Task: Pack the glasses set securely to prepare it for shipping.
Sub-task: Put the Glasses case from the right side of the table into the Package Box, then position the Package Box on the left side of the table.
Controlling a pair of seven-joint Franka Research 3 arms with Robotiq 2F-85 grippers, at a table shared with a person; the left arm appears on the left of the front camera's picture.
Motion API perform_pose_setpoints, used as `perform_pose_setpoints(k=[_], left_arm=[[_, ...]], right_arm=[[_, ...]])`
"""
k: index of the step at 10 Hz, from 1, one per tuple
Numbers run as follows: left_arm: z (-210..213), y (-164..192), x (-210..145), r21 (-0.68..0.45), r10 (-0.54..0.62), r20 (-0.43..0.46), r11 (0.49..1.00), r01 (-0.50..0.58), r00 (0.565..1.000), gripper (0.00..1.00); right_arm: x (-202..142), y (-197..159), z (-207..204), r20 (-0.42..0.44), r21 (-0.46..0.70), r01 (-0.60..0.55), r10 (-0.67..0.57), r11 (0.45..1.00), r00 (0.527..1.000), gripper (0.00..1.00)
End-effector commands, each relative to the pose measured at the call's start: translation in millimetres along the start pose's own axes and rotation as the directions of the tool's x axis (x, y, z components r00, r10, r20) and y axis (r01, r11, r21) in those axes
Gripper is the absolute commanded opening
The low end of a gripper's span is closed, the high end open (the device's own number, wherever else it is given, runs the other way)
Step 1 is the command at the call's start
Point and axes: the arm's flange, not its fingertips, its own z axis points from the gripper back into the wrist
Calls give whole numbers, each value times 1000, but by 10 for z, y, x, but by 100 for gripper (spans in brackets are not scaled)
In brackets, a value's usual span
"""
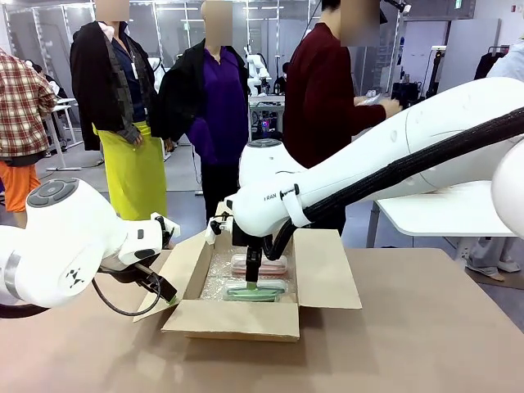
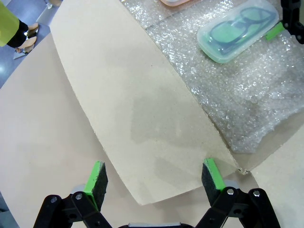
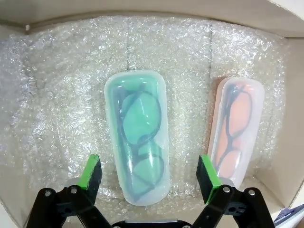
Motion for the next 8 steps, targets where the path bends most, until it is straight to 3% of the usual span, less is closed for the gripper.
perform_pose_setpoints(k=[1, 8], left_arm=[[16, 9, -17, -1, 4, 2, 1000, -4, 1000, 100], [16, 9, -17, -1, 4, 2, 1000, -4, 1000, 100]], right_arm=[[5, 10, -12, -1, 2, 1, -1, 1000, 1000, 100], [5, 10, -12, -1, 2, 1, -1, 1000, 1000, 100]])
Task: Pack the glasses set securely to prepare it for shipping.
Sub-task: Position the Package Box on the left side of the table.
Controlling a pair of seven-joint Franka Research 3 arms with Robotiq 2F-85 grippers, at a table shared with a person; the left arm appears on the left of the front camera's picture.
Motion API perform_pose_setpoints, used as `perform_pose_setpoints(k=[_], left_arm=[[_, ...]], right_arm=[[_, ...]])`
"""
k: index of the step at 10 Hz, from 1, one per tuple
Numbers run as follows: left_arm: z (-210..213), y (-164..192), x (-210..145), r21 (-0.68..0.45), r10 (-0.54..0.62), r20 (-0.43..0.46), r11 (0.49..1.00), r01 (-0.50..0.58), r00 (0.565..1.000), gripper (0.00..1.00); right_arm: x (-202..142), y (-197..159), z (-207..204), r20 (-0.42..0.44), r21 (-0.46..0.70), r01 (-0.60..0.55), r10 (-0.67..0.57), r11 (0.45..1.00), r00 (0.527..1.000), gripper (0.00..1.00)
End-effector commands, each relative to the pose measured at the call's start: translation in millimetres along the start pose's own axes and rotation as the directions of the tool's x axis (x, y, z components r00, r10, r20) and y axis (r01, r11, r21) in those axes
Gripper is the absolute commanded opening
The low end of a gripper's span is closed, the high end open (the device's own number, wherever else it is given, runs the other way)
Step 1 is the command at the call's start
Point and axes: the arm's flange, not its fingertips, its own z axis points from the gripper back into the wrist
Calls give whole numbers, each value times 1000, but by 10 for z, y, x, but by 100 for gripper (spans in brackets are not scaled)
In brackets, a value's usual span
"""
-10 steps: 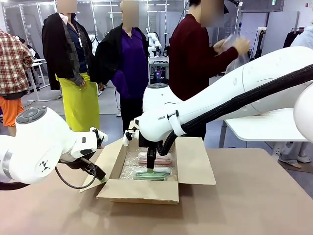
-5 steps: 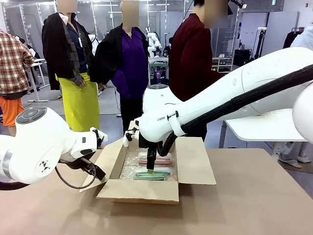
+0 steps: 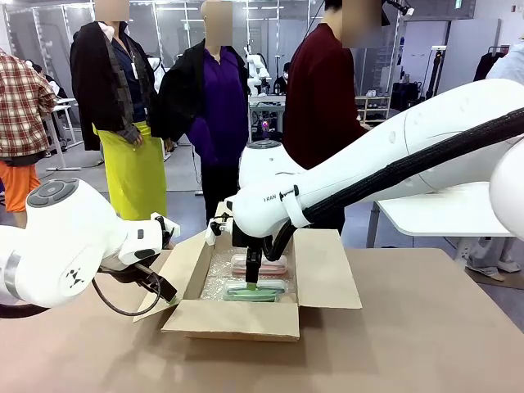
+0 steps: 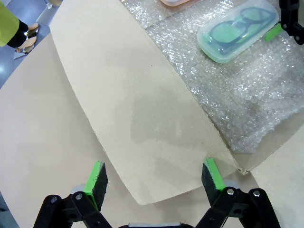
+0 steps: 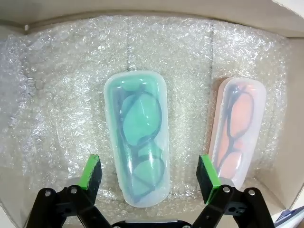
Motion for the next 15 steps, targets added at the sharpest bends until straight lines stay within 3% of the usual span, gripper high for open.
perform_pose_setpoints(k=[1, 3, 4, 7, 9, 12, 15], left_arm=[[16, 9, -17, -1, 4, 2, 1000, -4, 1000, 100], [16, 9, -17, -1, 4, 2, 1000, -4, 1000, 100], [16, 9, -17, -1, 4, 2, 1000, -4, 1000, 100], [16, 9, -17, -1, 4, 2, 1000, -4, 1000, 100], [16, 9, -17, -1, 4, 2, 1000, -4, 1000, 100], [16, 9, -17, -1, 4, 2, 1000, -4, 1000, 100], [16, 9, -17, -1, 4, 2, 1000, -4, 1000, 100]], right_arm=[[3, 16, 9, -1, -1, 0, 0, 1000, 1000, 100], [0, 0, 0, 0, 0, 0, 0, 1000, 1000, 100], [-113, 23, 237, 46, 42, 55, -57, 998, 997, 100], [-542, 137, 763, 173, 77, 192, -202, 978, 964, 100], [-1001, 257, 1093, 196, 62, 329, -334, 942, 922, 100], [-1810, 494, 1318, 332, 114, 542, -546, 833, 769, 100], [-2542, 617, 1100, 457, 154, 635, -624, 757, 633, 100]])
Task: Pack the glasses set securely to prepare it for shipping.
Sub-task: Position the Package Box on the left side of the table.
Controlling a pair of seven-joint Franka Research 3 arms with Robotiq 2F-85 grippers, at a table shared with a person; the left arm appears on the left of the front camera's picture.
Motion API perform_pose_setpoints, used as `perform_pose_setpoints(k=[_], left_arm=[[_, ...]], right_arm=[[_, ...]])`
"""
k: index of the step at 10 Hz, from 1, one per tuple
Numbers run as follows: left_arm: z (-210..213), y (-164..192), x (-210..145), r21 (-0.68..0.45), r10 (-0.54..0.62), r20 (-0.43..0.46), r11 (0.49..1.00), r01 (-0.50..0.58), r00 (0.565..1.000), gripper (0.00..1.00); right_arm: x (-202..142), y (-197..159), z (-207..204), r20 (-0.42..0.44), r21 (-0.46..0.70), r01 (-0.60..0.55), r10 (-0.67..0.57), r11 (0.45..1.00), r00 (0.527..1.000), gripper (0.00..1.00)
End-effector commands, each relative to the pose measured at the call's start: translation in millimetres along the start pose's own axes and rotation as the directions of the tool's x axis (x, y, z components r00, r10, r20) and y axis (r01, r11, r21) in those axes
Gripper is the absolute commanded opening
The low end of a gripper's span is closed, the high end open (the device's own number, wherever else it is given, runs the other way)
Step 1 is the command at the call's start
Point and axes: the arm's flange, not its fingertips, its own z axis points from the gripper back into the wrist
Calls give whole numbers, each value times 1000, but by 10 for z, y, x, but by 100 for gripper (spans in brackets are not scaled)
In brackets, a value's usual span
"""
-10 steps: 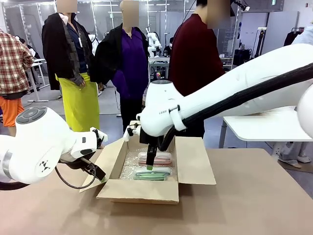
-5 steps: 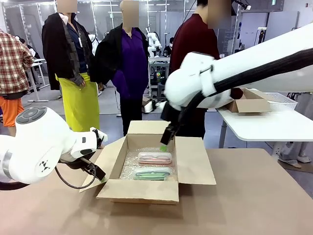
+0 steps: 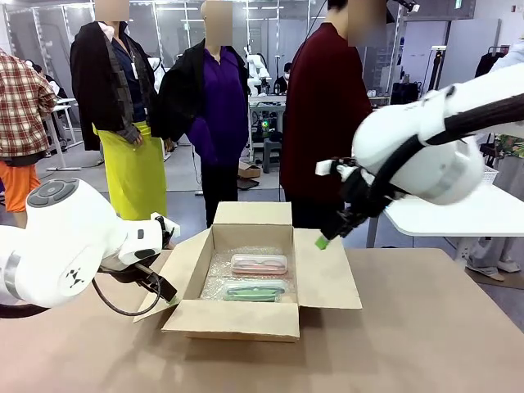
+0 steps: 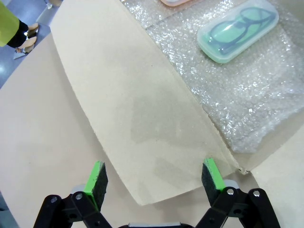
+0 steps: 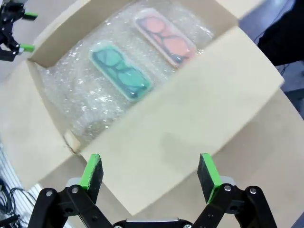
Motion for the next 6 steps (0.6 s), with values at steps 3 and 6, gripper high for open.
perform_pose_setpoints(k=[3, 6], left_arm=[[16, 9, -19, -1, 4, 2, 1000, -4, 1000, 100], [16, 9, -19, -1, 4, 2, 1000, -4, 1000, 100]], right_arm=[[-1108, -164, 162, 138, -20, 120, -116, 993, 984, 100], [-1729, -200, 383, 140, -13, 146, -142, 989, 980, 100]])
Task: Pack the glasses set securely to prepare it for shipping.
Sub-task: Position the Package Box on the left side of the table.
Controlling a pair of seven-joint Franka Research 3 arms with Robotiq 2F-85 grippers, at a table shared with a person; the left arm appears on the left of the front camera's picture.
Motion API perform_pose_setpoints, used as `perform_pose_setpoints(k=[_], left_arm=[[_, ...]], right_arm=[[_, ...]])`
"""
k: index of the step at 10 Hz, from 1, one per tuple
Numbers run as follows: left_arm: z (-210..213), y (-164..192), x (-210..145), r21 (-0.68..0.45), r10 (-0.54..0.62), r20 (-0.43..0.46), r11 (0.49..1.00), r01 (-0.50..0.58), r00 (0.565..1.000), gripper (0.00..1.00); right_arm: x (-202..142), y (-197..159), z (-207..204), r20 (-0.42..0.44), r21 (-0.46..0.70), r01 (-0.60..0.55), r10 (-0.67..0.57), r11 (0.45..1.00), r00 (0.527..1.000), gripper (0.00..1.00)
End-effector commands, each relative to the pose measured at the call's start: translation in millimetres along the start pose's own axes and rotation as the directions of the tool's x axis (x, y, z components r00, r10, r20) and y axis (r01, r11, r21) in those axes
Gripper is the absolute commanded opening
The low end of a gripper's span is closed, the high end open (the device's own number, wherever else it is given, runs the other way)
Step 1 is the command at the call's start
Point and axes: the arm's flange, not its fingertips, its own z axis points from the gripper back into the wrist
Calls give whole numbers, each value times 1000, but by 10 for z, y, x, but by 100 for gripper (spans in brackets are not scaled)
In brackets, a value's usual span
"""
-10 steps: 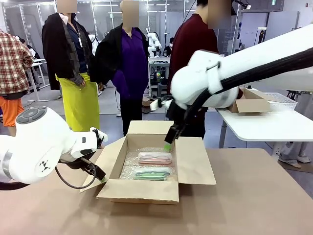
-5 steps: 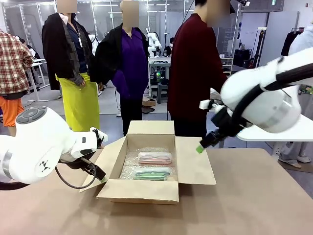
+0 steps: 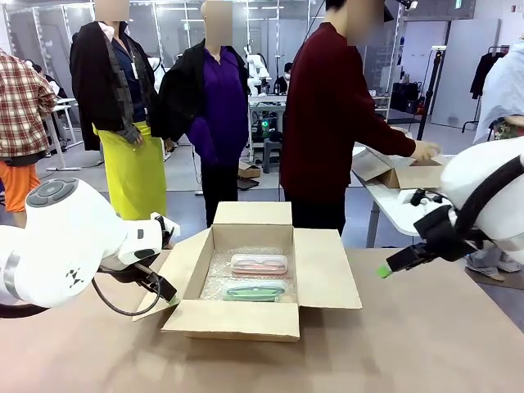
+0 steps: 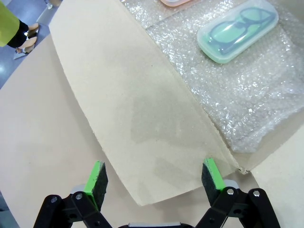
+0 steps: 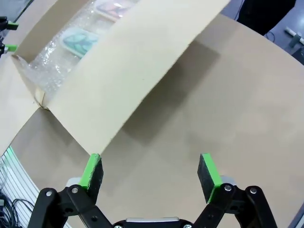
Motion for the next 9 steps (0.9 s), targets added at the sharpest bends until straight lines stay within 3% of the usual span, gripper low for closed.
perform_pose_setpoints(k=[1, 3, 4, 5, 9], left_arm=[[14, 9, -21, -1, 4, 1, 1000, -4, 1000, 100], [14, 9, -21, -1, 4, 1, 1000, -4, 1000, 100], [14, 9, -21, -1, 4, 1, 1000, -4, 1000, 100], [14, 9, -21, -1, 4, 1, 1000, -4, 1000, 100], [14, 9, -21, -1, 4, 1, 1000, -4, 1000, 100]], right_arm=[[-541, 156, 195, -4, -1, -55, 55, 999, 999, 100], [-569, 134, 290, -61, -12, -101, 100, 995, 993, 100], [-481, 138, 270, -77, 56, -122, 126, 991, 989, 100], [-53, -156, 130, -35, -18, -57, 57, 998, 998, 100], [-53, -156, 130, -35, -18, -57, 57, 998, 998, 100]])
